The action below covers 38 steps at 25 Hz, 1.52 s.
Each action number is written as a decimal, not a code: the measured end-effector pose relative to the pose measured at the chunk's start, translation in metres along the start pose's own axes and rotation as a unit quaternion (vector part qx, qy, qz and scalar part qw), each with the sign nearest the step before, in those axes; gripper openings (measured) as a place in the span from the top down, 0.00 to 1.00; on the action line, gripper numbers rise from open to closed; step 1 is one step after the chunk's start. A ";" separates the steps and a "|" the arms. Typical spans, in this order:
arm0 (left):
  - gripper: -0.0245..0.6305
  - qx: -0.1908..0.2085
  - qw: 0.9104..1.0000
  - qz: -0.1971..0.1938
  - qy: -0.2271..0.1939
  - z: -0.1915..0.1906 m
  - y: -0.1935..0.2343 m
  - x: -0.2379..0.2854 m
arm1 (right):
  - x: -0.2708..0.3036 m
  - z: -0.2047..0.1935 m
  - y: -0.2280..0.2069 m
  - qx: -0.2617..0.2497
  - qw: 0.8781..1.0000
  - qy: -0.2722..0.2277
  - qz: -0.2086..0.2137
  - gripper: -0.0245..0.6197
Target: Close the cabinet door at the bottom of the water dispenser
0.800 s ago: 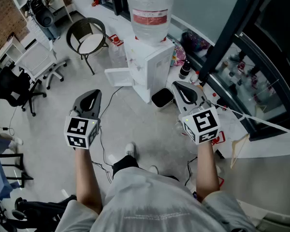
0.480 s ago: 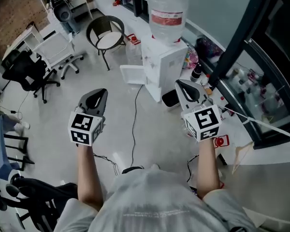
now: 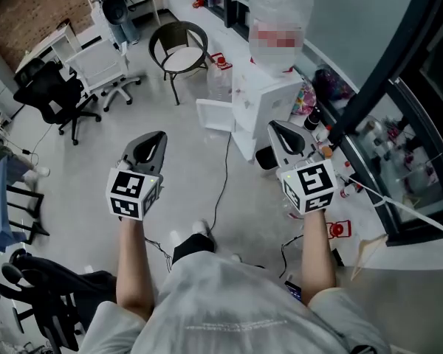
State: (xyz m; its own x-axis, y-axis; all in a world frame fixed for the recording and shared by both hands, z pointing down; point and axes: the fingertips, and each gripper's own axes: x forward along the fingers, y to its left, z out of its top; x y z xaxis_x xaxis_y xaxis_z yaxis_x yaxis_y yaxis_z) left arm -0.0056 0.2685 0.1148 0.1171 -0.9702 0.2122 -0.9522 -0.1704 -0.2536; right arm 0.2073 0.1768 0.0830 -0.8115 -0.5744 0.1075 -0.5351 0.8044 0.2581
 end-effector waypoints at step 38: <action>0.75 -0.015 0.974 -0.212 0.074 -0.190 0.367 0.456 | 0.569 -0.138 -0.091 0.126 0.981 0.134 -0.064 0.74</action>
State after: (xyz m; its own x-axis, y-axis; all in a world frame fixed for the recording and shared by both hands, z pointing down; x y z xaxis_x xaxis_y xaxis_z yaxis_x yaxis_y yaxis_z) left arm -0.3550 -0.2037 0.2983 0.4626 -0.7772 0.4265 -0.8350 -0.5437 -0.0851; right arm -0.1729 -0.2443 0.2532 -0.6610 -0.6656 0.3466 -0.6976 0.7152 0.0432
